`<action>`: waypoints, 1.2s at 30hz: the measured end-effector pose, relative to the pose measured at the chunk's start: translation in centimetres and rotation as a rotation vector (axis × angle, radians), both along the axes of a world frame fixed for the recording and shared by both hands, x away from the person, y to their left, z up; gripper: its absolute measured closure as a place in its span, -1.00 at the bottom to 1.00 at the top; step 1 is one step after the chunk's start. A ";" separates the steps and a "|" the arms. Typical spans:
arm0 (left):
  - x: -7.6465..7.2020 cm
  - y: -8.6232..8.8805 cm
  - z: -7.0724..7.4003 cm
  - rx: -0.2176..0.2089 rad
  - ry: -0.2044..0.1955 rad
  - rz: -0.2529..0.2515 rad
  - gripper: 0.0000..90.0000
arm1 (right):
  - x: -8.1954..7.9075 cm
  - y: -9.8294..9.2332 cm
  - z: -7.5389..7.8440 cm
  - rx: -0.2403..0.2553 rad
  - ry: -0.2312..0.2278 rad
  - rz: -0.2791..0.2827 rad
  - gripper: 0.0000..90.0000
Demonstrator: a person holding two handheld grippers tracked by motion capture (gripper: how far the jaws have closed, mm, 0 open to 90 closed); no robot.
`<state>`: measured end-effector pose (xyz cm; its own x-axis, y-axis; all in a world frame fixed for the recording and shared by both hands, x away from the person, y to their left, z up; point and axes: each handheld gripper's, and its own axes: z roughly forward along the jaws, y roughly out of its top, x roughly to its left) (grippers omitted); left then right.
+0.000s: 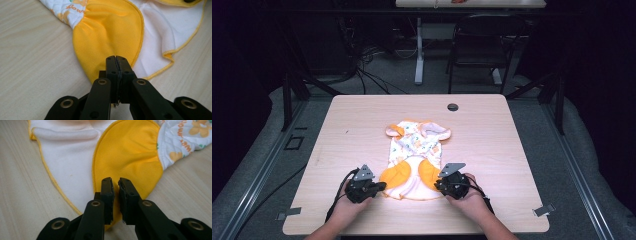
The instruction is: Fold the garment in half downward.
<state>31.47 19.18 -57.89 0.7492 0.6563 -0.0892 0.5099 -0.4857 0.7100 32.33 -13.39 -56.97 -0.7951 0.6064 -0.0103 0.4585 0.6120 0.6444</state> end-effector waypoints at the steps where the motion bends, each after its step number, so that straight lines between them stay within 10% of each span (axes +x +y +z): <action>1: -0.2 0.0 0.0 0.000 0.003 0.001 0.98 | -0.1 0.0 0.0 0.001 0.008 0.001 0.81; 19: -3.1 0.0 0.4 -0.019 0.041 -0.045 0.90 | -2.4 -0.4 0.3 0.022 0.055 0.059 0.77; 27: -0.5 -0.3 2.8 -0.031 -0.014 -0.064 0.80 | -0.5 -0.2 2.3 0.044 0.039 0.056 0.79; 36: 6.4 -1.4 3.1 -0.052 -0.063 0.005 0.88 | 6.3 0.0 3.0 0.057 0.053 -0.051 0.79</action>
